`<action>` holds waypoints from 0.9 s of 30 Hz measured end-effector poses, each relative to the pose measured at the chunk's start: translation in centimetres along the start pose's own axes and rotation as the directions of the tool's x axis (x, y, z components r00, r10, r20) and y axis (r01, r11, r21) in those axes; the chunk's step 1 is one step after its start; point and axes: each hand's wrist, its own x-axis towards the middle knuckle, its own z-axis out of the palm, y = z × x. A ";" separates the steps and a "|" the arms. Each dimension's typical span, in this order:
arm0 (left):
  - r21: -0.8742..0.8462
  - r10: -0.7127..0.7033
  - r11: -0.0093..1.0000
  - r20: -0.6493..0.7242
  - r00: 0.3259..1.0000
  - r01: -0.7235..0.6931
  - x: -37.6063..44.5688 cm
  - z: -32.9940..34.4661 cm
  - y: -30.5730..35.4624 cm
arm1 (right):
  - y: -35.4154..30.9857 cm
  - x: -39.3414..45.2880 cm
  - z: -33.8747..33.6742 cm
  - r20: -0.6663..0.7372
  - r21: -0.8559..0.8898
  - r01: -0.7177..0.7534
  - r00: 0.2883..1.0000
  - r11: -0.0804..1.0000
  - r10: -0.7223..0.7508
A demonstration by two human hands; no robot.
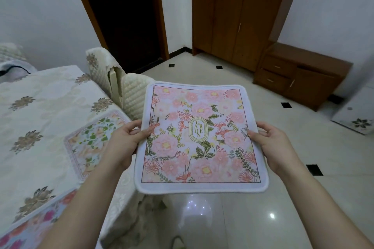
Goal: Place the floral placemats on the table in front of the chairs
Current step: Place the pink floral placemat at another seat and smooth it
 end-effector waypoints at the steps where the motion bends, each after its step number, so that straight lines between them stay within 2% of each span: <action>1: -0.009 -0.004 1.000 0.001 1.000 0.004 1.1 0.3 -0.1 | 0.0 0.9 0.0 -0.009 -0.007 -0.001 1.000 1.000 0.001; 12: -0.113 -0.068 0.991 0.064 0.996 0.075 14.8 3.2 1.0 | -3.3 12.2 2.4 -0.086 -0.059 0.014 0.996 0.998 -0.019; 20: -0.062 -0.036 0.997 0.112 0.993 0.043 21.8 7.3 3.1 | -5.1 18.6 2.0 -0.127 -0.045 0.052 0.990 0.998 -0.058; 27: -0.050 -0.060 0.997 0.069 0.996 0.064 28.0 12.5 4.0 | -5.9 26.7 -0.3 -0.088 0.000 0.021 0.996 1.000 -0.021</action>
